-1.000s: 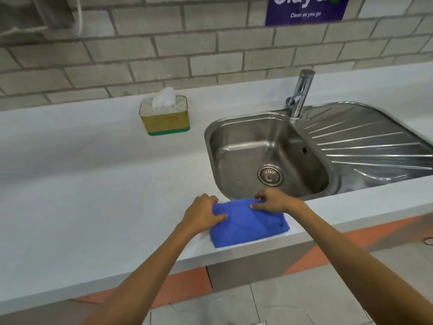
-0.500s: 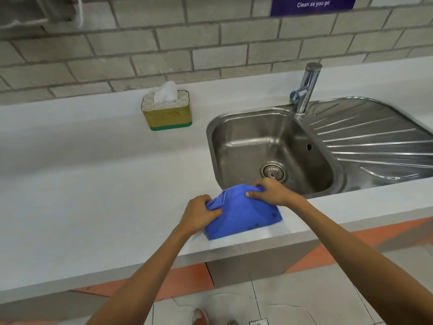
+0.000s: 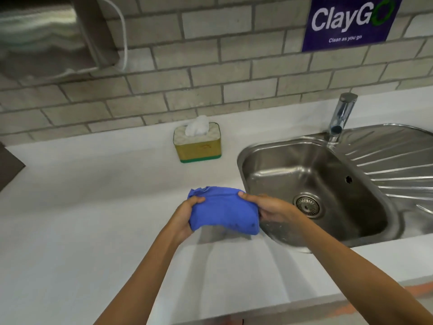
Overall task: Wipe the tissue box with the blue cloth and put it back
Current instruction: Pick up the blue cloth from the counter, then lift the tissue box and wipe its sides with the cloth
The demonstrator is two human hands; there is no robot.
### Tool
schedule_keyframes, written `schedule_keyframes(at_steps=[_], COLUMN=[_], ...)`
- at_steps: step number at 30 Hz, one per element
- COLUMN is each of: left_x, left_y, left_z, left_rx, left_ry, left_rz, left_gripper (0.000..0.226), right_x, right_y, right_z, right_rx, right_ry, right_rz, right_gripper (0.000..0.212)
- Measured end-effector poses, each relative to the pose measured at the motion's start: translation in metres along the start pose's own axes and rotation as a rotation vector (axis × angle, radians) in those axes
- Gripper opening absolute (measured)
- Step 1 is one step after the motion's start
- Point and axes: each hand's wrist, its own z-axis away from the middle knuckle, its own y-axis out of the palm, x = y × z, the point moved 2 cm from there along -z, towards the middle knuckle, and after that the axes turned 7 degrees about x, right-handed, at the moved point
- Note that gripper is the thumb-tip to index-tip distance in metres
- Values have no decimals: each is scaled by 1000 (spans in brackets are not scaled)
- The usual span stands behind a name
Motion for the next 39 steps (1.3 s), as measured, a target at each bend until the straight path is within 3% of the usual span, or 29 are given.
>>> schedule_keyframes(at_steps=[5, 8, 10, 14, 16, 18, 20, 23, 26, 31, 34, 39], left_x=[-35, -52, -56, -57, -58, -57, -53, -46, -47, -68, -96, -124], left_y=[-16, -30, -39, -38, -32, -22, -14, -13, -34, -80, -96, -104], left_z=[-17, -29, -41, -63, -74, -83, -93, -107, -112, -121, -133, -169], left_rx=[49, -27, -84, -63, 26, 145, 164, 13, -100, -485, -645, -677], left_ry=[56, 55, 41, 83, 114, 127, 170, 202, 194, 223, 311, 403], left_rz=[21, -98, -198, -43, 139, 210, 257, 240, 140, -94, -179, -300], left_gripper=[24, 24, 26, 34, 30, 39, 44, 29, 20, 14, 33, 40], right_x=[11, 25, 41, 80, 96, 107, 110, 109, 112, 126, 135, 140], right_y=[12, 8, 6, 17, 30, 47, 62, 73, 60, -12, -42, -52], right_z=[-27, -43, -54, -73, -82, -88, -93, -98, -101, -122, -145, -185], right_rx=[113, -6, -171, -463, -484, -455, -425, -293, -160, -527, -552, -499], right_ry=[120, 2, -129, -338, -430, -479, -493, -485, -454, -483, -421, -326], right_rz=[-37, -147, -159, 8, 166, 317, 460, 554, 472, 385, 344, 424], right_gripper=[41, 26, 7, 7, 18, 19, 22, 26, 29, 27, 42, 55])
